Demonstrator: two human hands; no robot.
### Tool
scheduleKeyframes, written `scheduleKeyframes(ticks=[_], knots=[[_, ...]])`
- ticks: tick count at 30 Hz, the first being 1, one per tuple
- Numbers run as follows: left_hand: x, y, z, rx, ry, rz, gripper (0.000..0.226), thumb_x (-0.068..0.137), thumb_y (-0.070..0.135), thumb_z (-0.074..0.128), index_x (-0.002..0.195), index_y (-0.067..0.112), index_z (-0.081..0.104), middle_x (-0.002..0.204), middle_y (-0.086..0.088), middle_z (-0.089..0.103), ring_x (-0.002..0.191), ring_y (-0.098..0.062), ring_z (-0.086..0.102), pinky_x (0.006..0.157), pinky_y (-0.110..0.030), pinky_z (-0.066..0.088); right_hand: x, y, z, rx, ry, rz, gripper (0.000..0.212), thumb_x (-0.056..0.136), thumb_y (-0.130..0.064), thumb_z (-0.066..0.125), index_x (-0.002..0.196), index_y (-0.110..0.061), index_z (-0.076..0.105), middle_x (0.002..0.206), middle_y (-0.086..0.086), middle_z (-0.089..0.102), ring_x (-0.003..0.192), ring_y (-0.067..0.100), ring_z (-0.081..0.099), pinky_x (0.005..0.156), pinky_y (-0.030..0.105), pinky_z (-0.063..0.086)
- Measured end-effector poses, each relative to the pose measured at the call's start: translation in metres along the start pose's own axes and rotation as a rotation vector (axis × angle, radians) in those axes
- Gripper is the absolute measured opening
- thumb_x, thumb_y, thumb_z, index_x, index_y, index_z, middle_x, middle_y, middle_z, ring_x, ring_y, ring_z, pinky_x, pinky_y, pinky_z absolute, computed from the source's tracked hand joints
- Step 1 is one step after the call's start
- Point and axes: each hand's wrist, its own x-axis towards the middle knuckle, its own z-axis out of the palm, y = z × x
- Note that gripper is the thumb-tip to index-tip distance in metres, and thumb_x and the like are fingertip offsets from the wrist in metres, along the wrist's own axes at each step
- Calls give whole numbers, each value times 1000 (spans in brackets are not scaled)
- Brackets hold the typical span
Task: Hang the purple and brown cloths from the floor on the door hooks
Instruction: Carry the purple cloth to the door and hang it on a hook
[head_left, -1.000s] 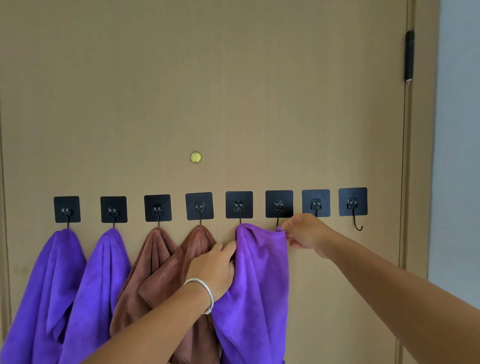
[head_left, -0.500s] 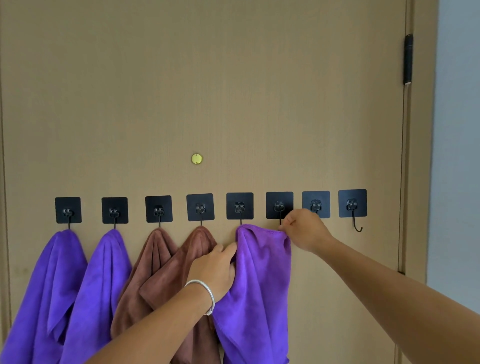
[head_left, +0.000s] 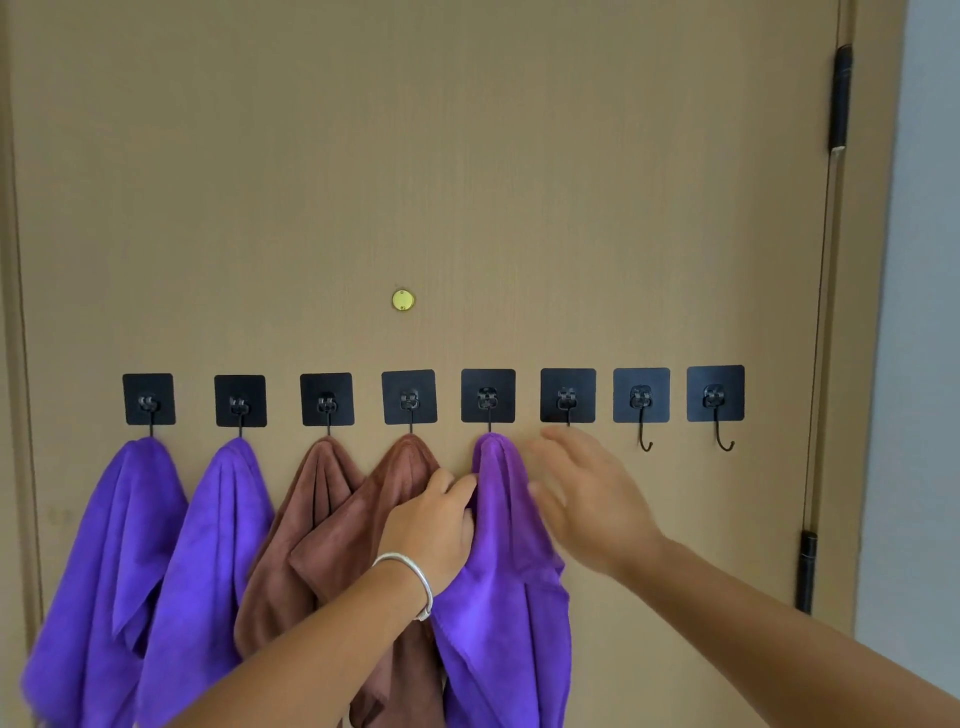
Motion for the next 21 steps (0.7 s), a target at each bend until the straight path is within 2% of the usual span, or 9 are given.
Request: scheduleKeyframes(ticks=[2,4,8,11,15,18,21], knots=[[-4,-1,1,40,83,22,37,94,23,44,129,28,52,117,7,48,97,-17,56,76,-33,50,-7,-12,18,-110,-83,-21,49,86,-25,64,132,-12,54,136,11,53,126,30,49,103,39,43],[-9,-1,5,34,105,30,36,94,22,46,128,22,55,122,6,49,106,-17,50,88,-29,47,-15,-18,33,-232,-134,-22,53,86,-21,60,137,-8,51,140,15,50,131,32,46,104,43,43],[-24,8,21,-85,-15,-56,41,96,29,38,136,20,45,133,4,45,116,-17,48,98,-28,40,-26,-20,48,-340,-144,38,57,81,-18,31,129,-1,57,136,18,54,125,32,53,99,45,48],[-29,17,33,-242,-92,-178,46,97,33,38,141,20,38,138,3,41,119,-18,50,99,-30,40,-29,-18,51,-342,-136,87,59,81,-16,27,126,3,59,133,19,56,124,34,53,96,47,49],[-36,27,42,-573,-143,-286,49,96,30,43,145,26,34,142,5,42,129,-11,42,108,-24,32,-28,-21,53,-191,-59,45,56,82,-13,34,133,1,53,136,19,53,128,36,49,99,48,47],[-41,24,40,-569,-157,-261,46,94,24,44,140,25,40,138,3,49,126,-13,46,107,-27,34,-35,-26,63,-125,-79,-61,55,81,-8,55,136,-2,50,140,17,50,130,32,48,101,45,46],[-51,15,30,-483,-160,-229,46,91,19,43,137,23,44,134,2,53,122,-14,50,104,-30,38,-43,-31,69,-63,-137,22,59,81,-15,72,135,-5,52,139,17,50,127,33,51,99,43,48]])
